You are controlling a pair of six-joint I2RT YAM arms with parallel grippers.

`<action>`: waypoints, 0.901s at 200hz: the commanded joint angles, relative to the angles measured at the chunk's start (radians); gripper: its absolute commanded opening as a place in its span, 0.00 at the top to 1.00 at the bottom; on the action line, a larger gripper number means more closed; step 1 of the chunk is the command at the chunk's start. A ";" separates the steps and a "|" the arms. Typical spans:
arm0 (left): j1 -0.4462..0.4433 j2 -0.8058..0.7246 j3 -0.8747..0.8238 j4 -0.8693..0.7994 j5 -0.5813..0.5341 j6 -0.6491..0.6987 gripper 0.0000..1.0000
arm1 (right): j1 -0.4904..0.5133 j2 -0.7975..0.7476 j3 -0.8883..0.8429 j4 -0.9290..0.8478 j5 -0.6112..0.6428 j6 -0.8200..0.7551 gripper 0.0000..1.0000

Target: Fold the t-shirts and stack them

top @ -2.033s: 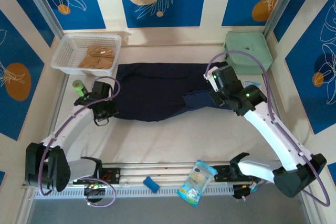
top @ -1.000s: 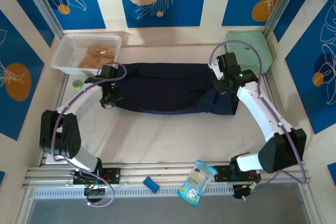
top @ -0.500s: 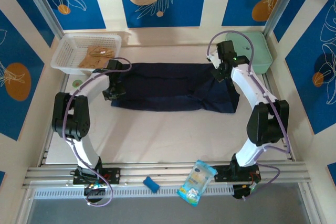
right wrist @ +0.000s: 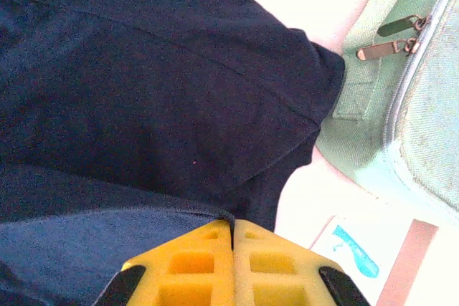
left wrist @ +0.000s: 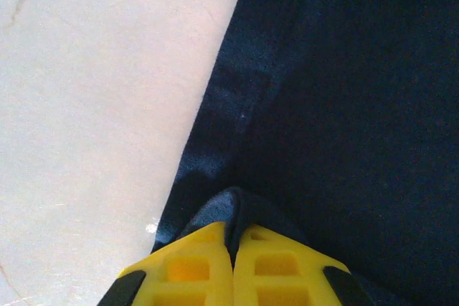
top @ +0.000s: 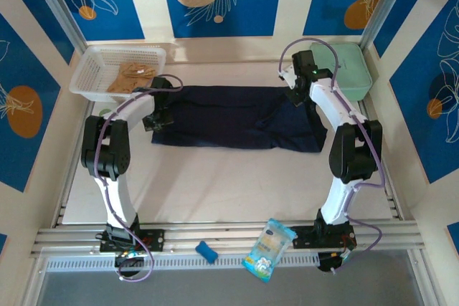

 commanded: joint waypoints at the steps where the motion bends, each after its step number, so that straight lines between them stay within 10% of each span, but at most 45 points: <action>1: 0.020 0.015 0.050 -0.045 -0.046 0.031 1.00 | -0.008 0.008 0.045 0.006 -0.017 -0.013 1.00; 56: 0.020 0.048 0.080 -0.061 -0.046 0.032 1.00 | -0.010 0.005 0.048 0.002 -0.020 -0.003 1.00; 108: 0.021 0.043 0.058 -0.047 -0.057 0.007 0.54 | -0.013 0.033 0.073 0.015 -0.041 0.002 1.00; 180: 0.021 -0.071 0.032 -0.039 -0.012 0.042 0.27 | -0.023 0.181 0.215 0.003 -0.083 -0.043 1.00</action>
